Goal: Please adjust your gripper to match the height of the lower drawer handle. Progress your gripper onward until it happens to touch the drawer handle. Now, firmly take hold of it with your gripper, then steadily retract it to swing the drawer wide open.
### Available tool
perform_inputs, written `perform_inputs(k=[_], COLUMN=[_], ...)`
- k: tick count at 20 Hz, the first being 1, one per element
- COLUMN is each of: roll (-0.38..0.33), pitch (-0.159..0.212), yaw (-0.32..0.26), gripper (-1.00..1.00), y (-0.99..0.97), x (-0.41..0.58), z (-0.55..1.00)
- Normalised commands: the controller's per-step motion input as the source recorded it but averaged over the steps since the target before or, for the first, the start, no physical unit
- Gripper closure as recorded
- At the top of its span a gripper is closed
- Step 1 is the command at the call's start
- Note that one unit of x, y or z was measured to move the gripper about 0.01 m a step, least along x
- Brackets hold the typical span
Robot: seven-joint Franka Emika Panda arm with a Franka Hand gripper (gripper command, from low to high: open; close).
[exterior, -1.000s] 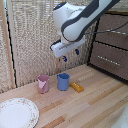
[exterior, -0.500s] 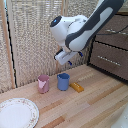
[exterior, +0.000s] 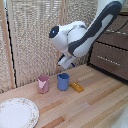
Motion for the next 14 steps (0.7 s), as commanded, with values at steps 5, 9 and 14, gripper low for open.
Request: perform_inputs(k=[5, 9, 14], roll=[-0.322, -0.348, -0.279], pitch=[0.032, -0.001, -0.014], yaw=[0.117, 0.096, 0.168], gripper=[-1.00, -1.00, -1.00], y=[-0.37, -0.39, -0.37], x=[-0.070, -0.133, -0.002], z=[-0.05, -0.01, -0.12])
